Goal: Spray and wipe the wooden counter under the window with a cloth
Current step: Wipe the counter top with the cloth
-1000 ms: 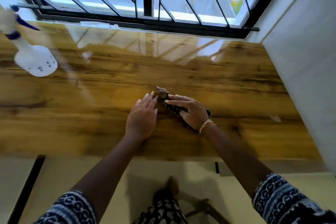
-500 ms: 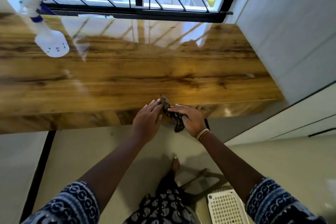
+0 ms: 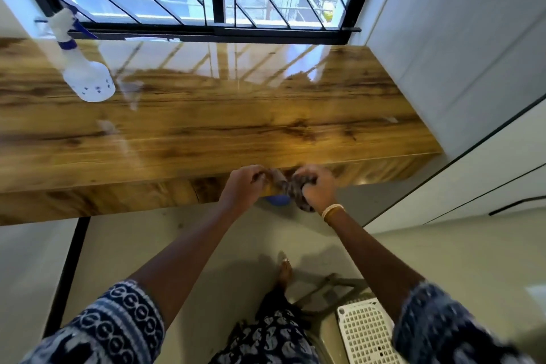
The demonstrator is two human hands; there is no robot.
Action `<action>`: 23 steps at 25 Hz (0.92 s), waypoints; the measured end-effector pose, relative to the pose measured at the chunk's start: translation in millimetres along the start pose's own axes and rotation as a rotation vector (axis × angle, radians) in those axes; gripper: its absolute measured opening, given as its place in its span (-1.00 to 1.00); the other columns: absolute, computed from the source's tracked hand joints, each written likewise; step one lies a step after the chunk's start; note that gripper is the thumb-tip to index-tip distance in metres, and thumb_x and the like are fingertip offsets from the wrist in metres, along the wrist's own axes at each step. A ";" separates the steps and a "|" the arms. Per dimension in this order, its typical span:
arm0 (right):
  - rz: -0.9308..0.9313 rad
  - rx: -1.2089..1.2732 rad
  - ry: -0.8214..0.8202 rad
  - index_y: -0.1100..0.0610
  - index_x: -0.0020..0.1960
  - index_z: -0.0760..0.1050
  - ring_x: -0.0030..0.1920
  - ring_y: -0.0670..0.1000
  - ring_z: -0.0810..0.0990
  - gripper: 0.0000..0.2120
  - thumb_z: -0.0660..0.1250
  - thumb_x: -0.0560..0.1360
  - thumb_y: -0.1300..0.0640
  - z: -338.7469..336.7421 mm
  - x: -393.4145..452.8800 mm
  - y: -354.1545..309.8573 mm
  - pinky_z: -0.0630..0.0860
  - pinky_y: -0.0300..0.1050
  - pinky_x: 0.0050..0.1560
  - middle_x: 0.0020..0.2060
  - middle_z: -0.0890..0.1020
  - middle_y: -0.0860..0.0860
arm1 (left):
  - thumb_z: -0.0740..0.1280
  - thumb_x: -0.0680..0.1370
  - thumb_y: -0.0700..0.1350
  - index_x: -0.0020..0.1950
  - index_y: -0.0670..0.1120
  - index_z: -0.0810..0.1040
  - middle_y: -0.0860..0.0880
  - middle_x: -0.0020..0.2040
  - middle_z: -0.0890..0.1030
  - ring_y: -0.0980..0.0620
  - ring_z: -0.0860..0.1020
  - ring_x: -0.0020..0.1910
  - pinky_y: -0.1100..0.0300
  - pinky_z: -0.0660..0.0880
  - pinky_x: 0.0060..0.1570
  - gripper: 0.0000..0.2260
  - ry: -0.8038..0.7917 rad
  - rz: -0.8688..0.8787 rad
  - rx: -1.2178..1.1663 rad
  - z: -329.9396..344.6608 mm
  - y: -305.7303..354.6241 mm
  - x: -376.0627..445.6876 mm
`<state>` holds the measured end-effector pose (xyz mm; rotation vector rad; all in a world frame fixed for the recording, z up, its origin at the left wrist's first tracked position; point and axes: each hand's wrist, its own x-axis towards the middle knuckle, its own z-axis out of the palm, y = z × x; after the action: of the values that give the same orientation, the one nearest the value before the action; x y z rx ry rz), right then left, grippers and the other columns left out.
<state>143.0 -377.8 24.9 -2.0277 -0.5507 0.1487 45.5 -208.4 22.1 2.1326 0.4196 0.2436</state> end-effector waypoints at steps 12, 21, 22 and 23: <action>0.704 1.062 0.116 0.15 -0.13 0.51 -0.22 0.10 0.57 -0.85 0.18 0.53 0.23 -40.3 53.9 -26.4 0.55 0.01 -0.11 -0.26 0.59 0.09 | 0.36 0.54 0.04 0.07 -0.17 0.59 -0.13 -0.05 0.60 -0.10 0.58 -0.04 0.04 0.46 -0.04 -0.71 -0.506 -0.386 -0.248 38.6 57.0 52.0; 0.258 0.316 0.083 0.08 0.44 0.33 0.32 0.08 0.44 -0.54 0.28 0.58 -0.02 -30.6 130.3 -32.0 0.41 0.04 0.32 0.34 0.45 0.10 | 0.12 0.63 -0.17 0.18 -0.18 0.53 -0.21 0.11 0.60 -0.16 0.56 0.06 -0.03 0.51 0.06 -0.76 -0.181 -0.590 -0.847 39.9 133.7 162.3; 0.240 0.234 0.165 0.10 0.41 0.37 0.30 0.10 0.45 -0.59 0.26 0.60 0.03 -35.0 147.4 -26.6 0.41 -0.01 0.30 0.32 0.47 0.11 | 0.14 0.63 -0.20 0.21 -0.17 0.52 -0.18 0.09 0.61 -0.15 0.56 0.06 -0.02 0.51 0.02 -0.76 -0.263 -0.620 -0.982 37.4 135.3 175.2; 0.218 0.186 0.224 0.13 0.39 0.39 0.29 0.12 0.46 -0.64 0.23 0.61 0.09 -40.9 164.5 -23.5 0.40 -0.06 0.27 0.29 0.49 0.13 | 0.16 0.62 -0.22 0.22 -0.16 0.53 -0.16 0.06 0.62 -0.13 0.58 0.04 0.00 0.52 -0.03 -0.77 -0.319 -0.602 -1.048 37.8 134.8 188.9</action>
<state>295.2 -328.4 85.6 -1.8877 -0.1685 0.0978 259.7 -234.4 115.6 0.9345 0.5582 -0.2002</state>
